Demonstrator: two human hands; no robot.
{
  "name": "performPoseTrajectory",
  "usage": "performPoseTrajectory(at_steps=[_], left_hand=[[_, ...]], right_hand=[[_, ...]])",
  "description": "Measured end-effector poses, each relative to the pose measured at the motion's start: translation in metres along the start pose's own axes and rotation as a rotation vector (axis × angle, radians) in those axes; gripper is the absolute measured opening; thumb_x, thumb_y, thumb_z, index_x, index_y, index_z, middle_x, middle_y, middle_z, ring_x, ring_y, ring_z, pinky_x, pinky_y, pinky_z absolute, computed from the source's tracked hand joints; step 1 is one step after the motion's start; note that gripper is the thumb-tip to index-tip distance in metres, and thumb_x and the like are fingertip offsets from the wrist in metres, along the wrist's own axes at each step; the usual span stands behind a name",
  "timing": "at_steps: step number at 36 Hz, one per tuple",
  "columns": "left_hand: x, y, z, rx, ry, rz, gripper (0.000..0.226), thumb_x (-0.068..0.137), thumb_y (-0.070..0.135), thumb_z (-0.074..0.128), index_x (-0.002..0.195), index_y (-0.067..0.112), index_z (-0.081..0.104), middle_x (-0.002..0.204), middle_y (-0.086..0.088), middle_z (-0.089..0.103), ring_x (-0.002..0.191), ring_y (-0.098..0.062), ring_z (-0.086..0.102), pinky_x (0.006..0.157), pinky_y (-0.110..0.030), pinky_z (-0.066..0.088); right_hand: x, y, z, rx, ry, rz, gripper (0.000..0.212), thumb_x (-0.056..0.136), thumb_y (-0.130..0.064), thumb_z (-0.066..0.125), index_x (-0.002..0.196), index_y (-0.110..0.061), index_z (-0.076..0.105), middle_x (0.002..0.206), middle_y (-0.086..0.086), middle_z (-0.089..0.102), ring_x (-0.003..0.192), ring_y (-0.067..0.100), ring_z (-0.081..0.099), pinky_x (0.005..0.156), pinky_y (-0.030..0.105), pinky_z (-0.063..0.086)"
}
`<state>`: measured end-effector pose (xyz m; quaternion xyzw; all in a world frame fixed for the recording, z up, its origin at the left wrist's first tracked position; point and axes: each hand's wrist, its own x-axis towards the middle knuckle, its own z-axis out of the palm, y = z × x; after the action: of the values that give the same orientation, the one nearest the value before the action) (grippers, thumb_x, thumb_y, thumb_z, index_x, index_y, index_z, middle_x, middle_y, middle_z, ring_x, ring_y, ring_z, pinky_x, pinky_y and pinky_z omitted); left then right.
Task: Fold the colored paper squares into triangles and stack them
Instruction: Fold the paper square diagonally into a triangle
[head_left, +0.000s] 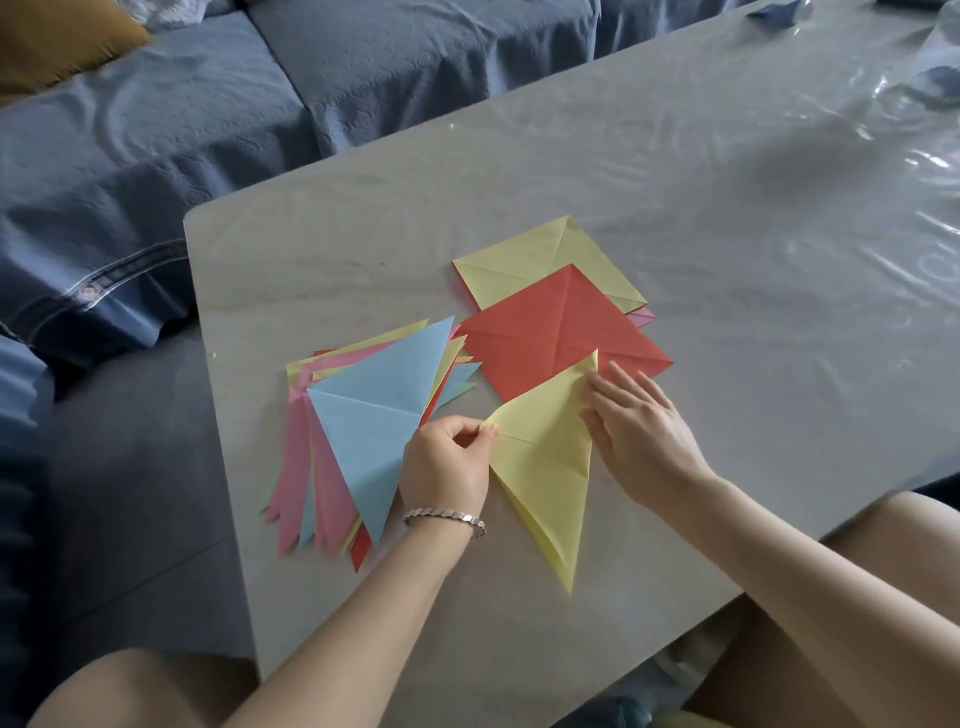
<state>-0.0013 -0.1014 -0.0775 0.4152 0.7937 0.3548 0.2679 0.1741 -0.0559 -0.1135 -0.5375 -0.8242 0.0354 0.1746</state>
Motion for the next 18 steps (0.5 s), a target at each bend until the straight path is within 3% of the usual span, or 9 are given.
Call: performPoseTrajectory(at_steps=[8, 15, 18], left_hand=[[0.001, -0.001, 0.000, 0.000, 0.006, 0.012, 0.011, 0.079, 0.022, 0.070, 0.076, 0.011, 0.071, 0.065, 0.004, 0.061, 0.067, -0.017, 0.058, 0.061, -0.021, 0.041], [0.002, -0.002, 0.000, -0.006, 0.014, 0.008, 0.012, 0.079, 0.023, 0.071, 0.077, 0.011, 0.071, 0.067, 0.003, 0.062, 0.067, -0.017, 0.058, 0.061, -0.021, 0.041], [0.003, -0.002, 0.001, -0.016, 0.009, 0.005, 0.012, 0.078, 0.022, 0.071, 0.077, 0.010, 0.071, 0.067, 0.003, 0.062, 0.068, -0.018, 0.059, 0.063, -0.022, 0.043]], right_hand=[[0.024, 0.012, -0.001, 0.032, -0.105, 0.107, 0.031, 0.097, -0.018, 0.044, 0.121, -0.005, 0.058, 0.137, 0.008, 0.050, 0.135, 0.028, 0.035, 0.111, 0.040, 0.021], [0.030, 0.016, -0.006, -0.036, -0.281, 0.126, 0.051, 0.100, -0.036, 0.030, 0.146, -0.015, 0.024, 0.155, -0.002, 0.014, 0.144, 0.015, 0.006, 0.115, 0.031, 0.004], [0.026, 0.018, -0.012, -0.032, -0.340, 0.128, 0.065, 0.095, -0.049, 0.034, 0.148, -0.015, 0.016, 0.156, -0.002, 0.006, 0.144, 0.014, -0.004, 0.116, 0.032, -0.001]])
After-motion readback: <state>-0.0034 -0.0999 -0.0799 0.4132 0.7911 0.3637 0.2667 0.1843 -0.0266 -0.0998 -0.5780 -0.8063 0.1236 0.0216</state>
